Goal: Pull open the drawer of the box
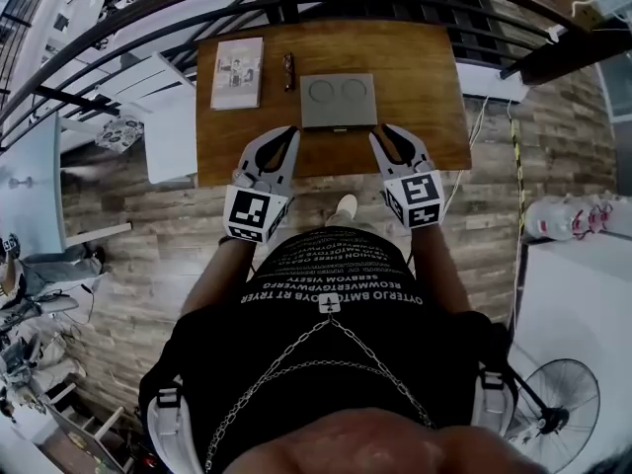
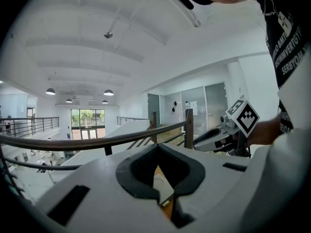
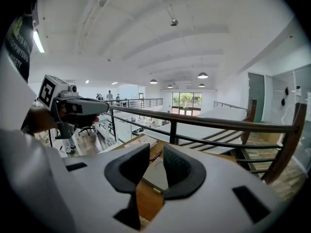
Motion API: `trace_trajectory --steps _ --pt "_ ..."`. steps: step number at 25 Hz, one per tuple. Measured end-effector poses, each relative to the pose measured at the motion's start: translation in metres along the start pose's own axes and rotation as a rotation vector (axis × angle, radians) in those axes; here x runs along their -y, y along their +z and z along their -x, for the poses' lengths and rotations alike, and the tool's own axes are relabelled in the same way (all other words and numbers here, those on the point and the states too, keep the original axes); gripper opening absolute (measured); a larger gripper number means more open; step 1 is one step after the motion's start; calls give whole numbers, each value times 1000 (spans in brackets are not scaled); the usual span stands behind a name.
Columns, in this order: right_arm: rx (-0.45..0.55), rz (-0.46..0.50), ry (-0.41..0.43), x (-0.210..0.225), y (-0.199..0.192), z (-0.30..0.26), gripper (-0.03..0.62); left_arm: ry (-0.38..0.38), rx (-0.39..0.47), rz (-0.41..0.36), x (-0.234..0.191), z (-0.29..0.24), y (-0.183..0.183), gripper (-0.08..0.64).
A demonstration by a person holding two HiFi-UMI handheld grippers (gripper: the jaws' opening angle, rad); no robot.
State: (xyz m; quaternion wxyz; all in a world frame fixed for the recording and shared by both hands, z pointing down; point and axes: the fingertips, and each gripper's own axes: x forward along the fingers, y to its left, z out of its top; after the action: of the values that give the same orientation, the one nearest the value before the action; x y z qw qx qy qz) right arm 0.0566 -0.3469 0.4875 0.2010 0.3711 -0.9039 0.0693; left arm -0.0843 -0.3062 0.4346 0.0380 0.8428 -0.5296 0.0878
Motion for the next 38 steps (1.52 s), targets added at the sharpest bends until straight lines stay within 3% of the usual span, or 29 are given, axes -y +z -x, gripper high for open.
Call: trace_trajectory --steps 11,21,32,38 --pt "12 24 39 56 17 -24 84 46 0 -5 -7 -53 22 6" --pt "-66 -4 83 94 -23 -44 84 58 -28 -2 11 -90 19 6" --pt "-199 -16 96 65 -90 -79 86 57 -51 38 -17 -68 -1 6" --pt "-259 -30 101 46 -123 -106 95 35 -69 16 -43 -55 -3 5"
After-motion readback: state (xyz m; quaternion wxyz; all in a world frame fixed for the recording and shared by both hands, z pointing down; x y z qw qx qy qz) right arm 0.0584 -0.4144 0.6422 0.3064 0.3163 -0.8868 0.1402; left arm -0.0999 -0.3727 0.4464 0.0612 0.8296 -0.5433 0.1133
